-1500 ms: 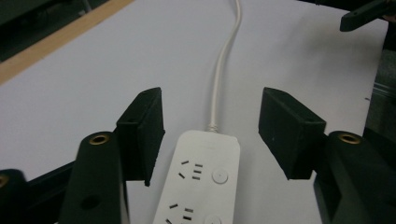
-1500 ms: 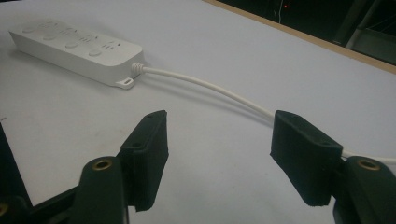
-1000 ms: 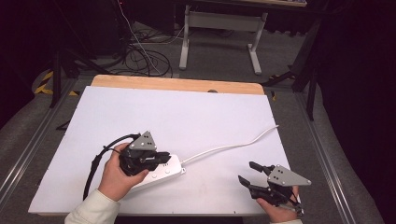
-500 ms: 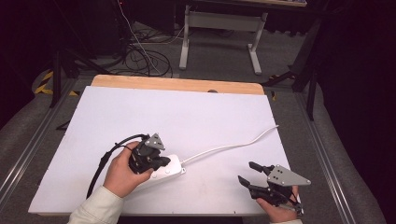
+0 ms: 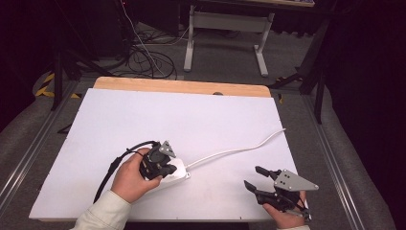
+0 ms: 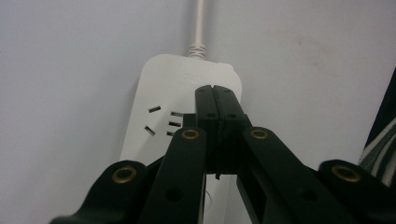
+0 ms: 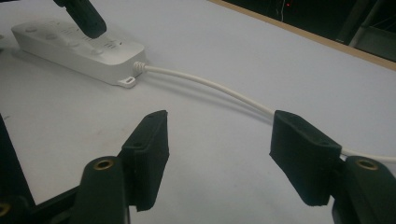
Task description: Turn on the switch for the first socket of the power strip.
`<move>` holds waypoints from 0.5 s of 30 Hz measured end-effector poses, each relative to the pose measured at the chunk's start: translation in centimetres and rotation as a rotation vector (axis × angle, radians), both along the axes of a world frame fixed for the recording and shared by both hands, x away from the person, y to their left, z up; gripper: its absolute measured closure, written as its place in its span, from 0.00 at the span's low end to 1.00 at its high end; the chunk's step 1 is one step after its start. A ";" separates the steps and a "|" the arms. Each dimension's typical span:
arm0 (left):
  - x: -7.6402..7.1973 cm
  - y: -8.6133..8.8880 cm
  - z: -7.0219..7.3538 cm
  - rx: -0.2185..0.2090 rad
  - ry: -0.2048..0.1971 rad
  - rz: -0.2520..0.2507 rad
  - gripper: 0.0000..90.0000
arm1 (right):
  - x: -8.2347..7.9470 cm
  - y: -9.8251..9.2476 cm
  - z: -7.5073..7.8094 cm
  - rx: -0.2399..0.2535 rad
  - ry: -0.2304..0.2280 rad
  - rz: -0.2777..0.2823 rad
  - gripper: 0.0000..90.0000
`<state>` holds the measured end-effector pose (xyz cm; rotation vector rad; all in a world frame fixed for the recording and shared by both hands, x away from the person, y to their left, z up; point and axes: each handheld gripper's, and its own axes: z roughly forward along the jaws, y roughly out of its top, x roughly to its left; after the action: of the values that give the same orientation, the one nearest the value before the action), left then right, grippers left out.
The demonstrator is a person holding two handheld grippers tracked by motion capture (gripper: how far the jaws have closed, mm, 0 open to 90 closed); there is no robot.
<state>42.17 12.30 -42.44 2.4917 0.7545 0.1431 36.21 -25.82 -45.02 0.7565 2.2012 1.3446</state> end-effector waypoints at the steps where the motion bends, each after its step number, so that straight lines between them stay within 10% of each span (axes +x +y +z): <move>1: 0.0 -0.1 -0.1 0.010 -0.003 -0.003 1.00 | 0.0 0.0 0.0 -0.001 0.001 0.000 0.42; 15: 0.1 -0.7 -1.0 0.061 0.014 0.002 1.00 | 0.1 0.2 -0.1 -0.006 0.004 0.009 0.42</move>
<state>42.29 11.58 -43.43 2.5523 0.7692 0.1520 36.26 -25.65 -45.15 0.7484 2.2135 1.3409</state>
